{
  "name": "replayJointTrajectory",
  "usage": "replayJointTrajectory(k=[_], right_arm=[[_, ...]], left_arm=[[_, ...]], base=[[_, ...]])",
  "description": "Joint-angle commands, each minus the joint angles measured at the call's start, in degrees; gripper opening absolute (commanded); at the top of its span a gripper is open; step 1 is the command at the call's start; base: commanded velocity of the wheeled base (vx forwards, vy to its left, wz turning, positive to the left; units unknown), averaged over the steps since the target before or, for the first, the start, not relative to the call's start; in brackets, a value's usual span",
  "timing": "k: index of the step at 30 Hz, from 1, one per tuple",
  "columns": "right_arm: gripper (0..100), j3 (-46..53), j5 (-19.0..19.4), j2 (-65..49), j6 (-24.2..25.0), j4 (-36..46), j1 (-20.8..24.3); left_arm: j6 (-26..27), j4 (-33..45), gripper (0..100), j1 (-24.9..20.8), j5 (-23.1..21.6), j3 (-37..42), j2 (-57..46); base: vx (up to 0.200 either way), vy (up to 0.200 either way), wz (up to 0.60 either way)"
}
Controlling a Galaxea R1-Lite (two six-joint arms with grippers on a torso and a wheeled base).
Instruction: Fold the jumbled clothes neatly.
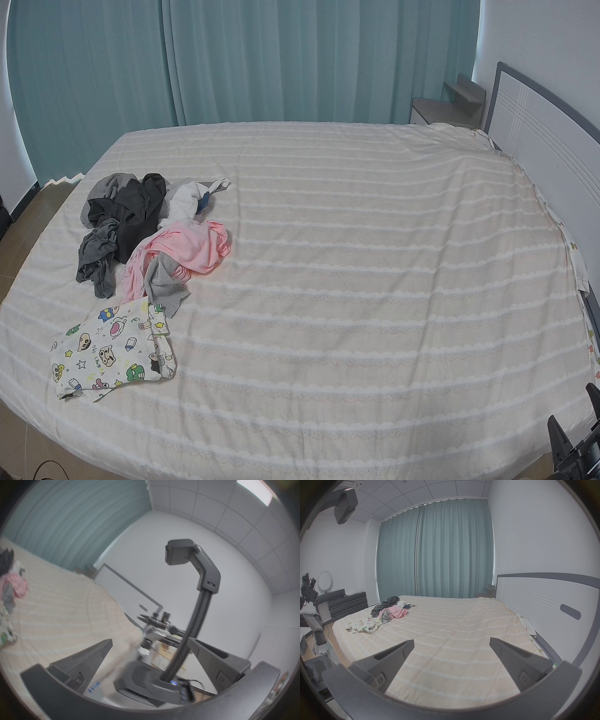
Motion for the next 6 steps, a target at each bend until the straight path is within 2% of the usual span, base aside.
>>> replayJointTrajectory(k=[1, 2, 5, 6], right_arm=[[100, 1.01, -3.12, -2.03, 1.47, 1.37, 0.59], [100, 1.01, -3.3, -1.95, 2.0, 1.37, 0.59], [100, 1.01, -3.3, -2.03, 1.74, 1.37, 0.59], [100, 1.01, -3.21, -2.03, 1.74, 1.37, 0.59]], left_arm=[[16.0, 10.04, 100, -0.16, 18.4, 0.78, -2.01], [24.0, 16.72, 100, -0.16, 28.42, 0.87, -2.01], [42.89, 28.58, 100, -0.16, 50.22, 0.87, -1.92], [44.56, 29.55, 100, -0.16, 52.68, 0.61, -1.92]], base=[[0.0, 0.0, 0.0], [0.0, 0.0, 0.0], [0.0, 0.0, 0.0], [0.0, 0.0, 0.0]])
